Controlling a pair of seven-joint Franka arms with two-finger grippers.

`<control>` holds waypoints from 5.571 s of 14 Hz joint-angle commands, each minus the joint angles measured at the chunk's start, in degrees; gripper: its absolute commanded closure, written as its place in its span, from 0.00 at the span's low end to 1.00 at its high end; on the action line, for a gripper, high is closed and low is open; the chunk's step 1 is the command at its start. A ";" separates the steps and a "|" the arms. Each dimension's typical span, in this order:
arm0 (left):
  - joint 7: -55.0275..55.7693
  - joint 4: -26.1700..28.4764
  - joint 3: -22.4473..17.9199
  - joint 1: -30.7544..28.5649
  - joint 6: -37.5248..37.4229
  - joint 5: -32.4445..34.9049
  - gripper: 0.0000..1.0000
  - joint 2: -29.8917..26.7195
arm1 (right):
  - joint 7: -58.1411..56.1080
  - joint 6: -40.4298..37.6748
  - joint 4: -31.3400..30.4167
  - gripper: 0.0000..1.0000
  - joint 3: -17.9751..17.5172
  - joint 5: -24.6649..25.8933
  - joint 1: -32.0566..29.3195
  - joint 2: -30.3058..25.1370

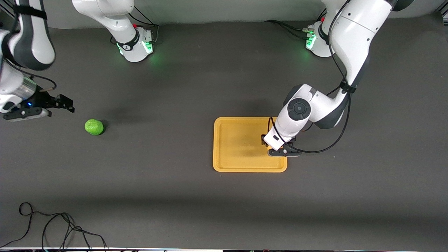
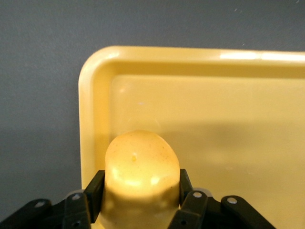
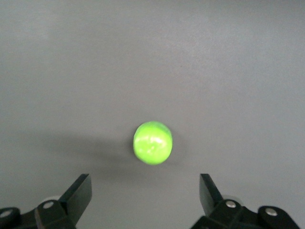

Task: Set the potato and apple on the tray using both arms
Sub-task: 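Carry the potato onto the tray while the right gripper reaches the apple, then open the left gripper on the tray while the right gripper grasps the apple, then lift the green apple with the right gripper and carry it over the tray, then lower the apple beside the potato and open the right gripper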

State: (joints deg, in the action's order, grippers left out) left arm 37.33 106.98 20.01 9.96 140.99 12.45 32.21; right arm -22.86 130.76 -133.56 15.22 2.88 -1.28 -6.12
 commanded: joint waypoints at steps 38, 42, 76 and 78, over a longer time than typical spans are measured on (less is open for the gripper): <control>-24.82 -7.67 -0.14 -19.87 -33.65 -9.10 0.00 -24.98 | -11.68 -5.98 16.26 0.60 0.69 -10.80 0.49 14.47; -29.42 -7.75 -0.23 -25.42 -40.69 -9.81 0.00 -29.56 | -10.98 -23.68 35.53 0.60 0.43 -7.98 1.80 14.99; -34.87 -5.12 -13.85 -17.69 -47.30 -10.25 0.00 -39.41 | 77.00 -12.04 83.20 0.72 -5.37 -5.34 53.49 67.19; -35.04 -5.12 -13.94 -17.96 -47.12 -10.25 0.00 -39.33 | 77.00 -9.05 83.20 0.72 -5.37 -5.34 53.40 69.39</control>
State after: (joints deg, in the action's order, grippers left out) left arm 2.21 101.33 7.11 -8.88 93.11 2.63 -6.61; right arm 54.25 119.90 -53.11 9.83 -2.94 52.43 60.37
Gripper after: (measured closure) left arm 0.000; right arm 0.256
